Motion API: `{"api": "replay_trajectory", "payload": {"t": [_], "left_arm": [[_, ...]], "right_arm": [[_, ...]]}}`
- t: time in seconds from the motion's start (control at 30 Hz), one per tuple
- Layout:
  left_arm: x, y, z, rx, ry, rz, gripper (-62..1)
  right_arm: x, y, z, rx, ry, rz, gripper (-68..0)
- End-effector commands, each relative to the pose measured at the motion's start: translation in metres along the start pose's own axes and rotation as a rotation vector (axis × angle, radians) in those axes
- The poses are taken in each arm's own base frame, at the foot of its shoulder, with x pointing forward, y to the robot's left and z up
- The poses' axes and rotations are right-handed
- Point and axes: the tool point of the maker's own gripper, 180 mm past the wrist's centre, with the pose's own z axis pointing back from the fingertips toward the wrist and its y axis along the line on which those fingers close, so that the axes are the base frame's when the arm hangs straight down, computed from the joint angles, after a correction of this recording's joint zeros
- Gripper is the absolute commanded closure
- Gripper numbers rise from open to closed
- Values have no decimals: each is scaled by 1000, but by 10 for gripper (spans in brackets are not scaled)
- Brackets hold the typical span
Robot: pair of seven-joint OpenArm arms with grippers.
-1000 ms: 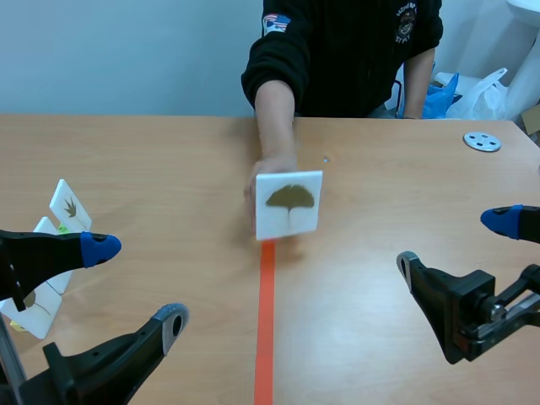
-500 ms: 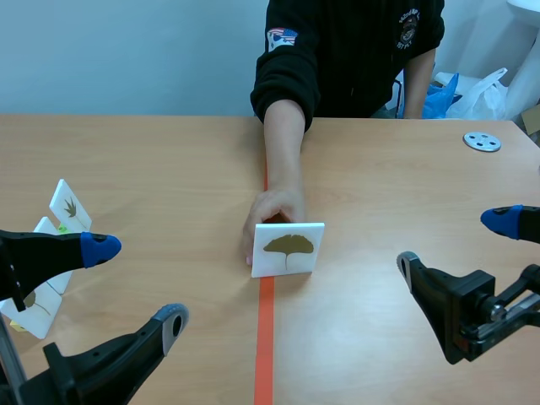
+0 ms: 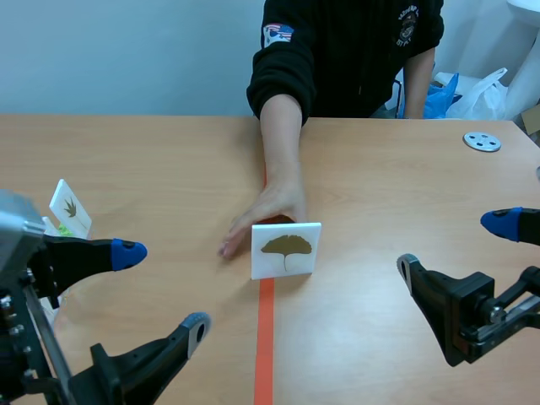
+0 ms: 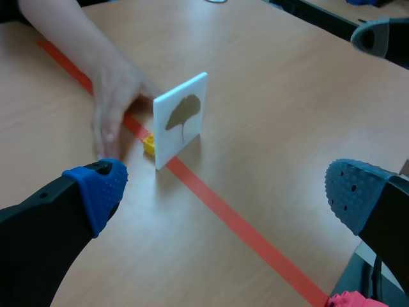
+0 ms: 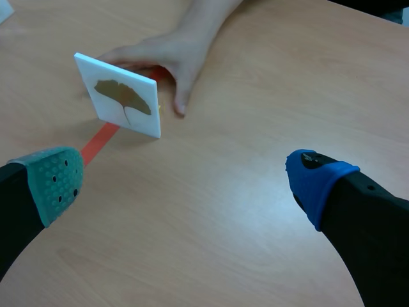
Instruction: Sort the leaf by its shape. The table is split by an orange tape line. A compound leaf with several leaflets goes to the left side, a simple leaf with one blade goes to the right side. Return to the home posture when a red brick is placed on the table.
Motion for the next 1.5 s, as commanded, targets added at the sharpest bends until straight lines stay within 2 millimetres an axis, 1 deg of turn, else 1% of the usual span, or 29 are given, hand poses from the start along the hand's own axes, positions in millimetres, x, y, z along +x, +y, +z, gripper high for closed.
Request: {"api": "replay_trajectory", "payload": {"t": [0.0,0.17,0.3,0.4,0.6,0.77,1.03,1.2,1.47], "left_arm": [[1,5,-4,12,-16,5,-623],[-15,21,-18,44,6,5,-623],[-22,34,-29,68,14,-21,-623],[-26,39,-38,73,15,-25,-623],[-40,47,-58,86,32,-38,-623],[-45,55,-73,108,31,-64,-623],[-52,77,-91,154,33,-78,-623],[-55,82,-100,151,25,-82,-623],[-50,78,-122,115,5,-121,-623]], "right_arm": [[8,-6,0,-13,-28,15,-679],[9,-6,0,-13,-29,15,-679],[9,-6,0,-13,-29,14,-679],[9,-7,0,-14,-28,15,-679],[9,-7,0,-14,-28,15,-679],[9,-7,0,-14,-28,15,-679],[9,-7,0,-14,-29,14,-679],[9,-7,0,-14,-29,14,-679],[9,-6,0,-14,-29,14,-679]]}}
